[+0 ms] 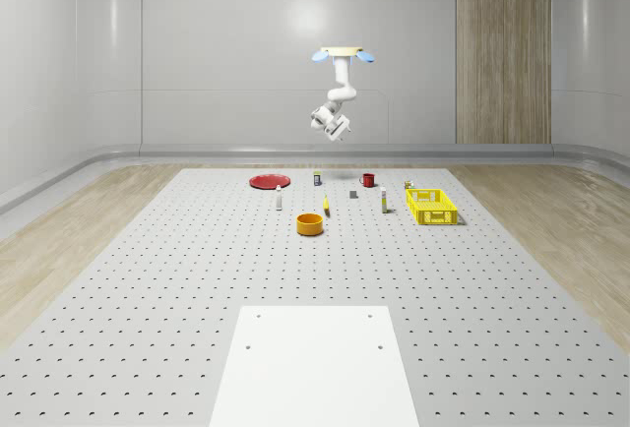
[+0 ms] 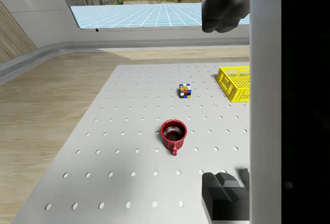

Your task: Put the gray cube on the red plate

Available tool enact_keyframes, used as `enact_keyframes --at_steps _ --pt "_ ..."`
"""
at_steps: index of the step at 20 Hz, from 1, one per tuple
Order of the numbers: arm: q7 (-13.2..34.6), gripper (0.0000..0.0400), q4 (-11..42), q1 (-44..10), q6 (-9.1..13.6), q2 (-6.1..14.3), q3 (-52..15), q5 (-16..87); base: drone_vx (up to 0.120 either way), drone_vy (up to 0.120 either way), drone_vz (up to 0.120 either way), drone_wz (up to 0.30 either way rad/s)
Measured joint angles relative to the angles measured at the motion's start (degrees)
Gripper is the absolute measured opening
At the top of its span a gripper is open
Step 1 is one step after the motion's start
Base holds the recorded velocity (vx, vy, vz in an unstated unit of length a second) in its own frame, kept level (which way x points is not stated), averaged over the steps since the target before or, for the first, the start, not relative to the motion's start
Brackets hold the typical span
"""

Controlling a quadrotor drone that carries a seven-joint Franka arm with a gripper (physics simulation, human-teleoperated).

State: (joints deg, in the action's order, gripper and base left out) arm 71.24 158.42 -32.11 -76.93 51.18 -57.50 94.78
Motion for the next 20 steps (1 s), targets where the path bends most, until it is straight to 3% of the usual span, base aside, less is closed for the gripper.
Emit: enact_keyframes --at_steps 5,9,14,20 --pt "9.48 0.04 5.7 -13.54 6.27 3.51 -7.8 13.41 0.12 0.0 -0.12 0.0" --pt "13.78 0.04 7.01 -20.1 9.05 5.81 -11.01 17.33 0.12 0.0 -0.11 0.0" --pt "16.68 0.04 7.46 -24.43 10.15 8.07 -13.14 18.77 0.12 0.104 0.0 0.0" --pt "18.48 0.04 7.5 -26.88 9.66 10.27 -14.53 18.64 0.12 0.12 -0.12 0.0"
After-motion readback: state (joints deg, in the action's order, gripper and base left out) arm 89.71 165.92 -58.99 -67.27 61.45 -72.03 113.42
